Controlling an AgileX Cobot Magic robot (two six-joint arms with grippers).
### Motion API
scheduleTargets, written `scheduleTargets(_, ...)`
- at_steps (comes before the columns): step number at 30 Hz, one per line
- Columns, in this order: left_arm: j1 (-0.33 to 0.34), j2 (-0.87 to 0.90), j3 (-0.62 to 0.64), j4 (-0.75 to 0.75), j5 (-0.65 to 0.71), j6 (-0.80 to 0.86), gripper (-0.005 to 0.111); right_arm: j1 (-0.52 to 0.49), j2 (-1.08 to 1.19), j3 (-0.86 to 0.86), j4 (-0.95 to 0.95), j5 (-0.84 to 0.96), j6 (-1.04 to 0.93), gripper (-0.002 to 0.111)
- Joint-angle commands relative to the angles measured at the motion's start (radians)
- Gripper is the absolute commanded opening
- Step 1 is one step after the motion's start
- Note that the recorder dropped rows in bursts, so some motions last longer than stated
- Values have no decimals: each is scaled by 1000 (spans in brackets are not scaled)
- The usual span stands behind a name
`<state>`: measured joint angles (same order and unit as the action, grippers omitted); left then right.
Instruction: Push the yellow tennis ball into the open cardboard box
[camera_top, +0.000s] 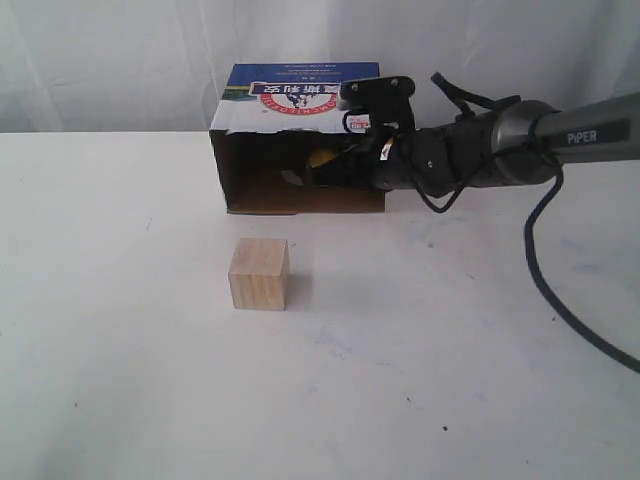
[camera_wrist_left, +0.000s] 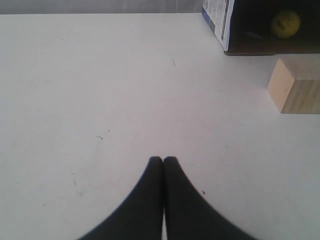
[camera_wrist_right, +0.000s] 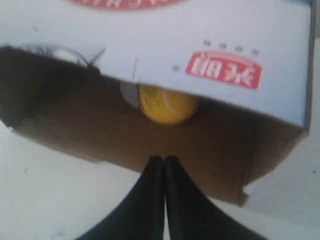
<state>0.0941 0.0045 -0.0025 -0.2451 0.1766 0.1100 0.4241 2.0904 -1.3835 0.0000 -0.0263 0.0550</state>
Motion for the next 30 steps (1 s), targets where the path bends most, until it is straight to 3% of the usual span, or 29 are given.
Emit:
scheduleTargets(1, -3, -5, 3, -15, -1, -1, 0, -5, -12, 1, 0, 94, -55, 0)
scheduleTargets(7, -3, -5, 3, -15, -1, -1, 0, -5, -56, 1, 0, 256, -61, 0)
scheduleTargets(13, -3, -5, 3, -15, -1, -1, 0, -5, -153, 1, -26, 718, -156, 0)
scheduleTargets(17, -3, -5, 3, -15, -1, -1, 0, -9, -218, 1, -224, 882, -155, 0)
scheduleTargets(20, -3, -5, 3, -15, -1, -1, 0, -48, -245, 1, -503, 861, -29, 0)
scheduleTargets(24, -3, -5, 3, -15, -1, -1, 0, -164, -263, 1, -867, 929, 324, 0)
scheduleTargets(30, -3, -5, 3, -15, -1, -1, 0, -367, -297, 1, -981, 1159, 523, 0)
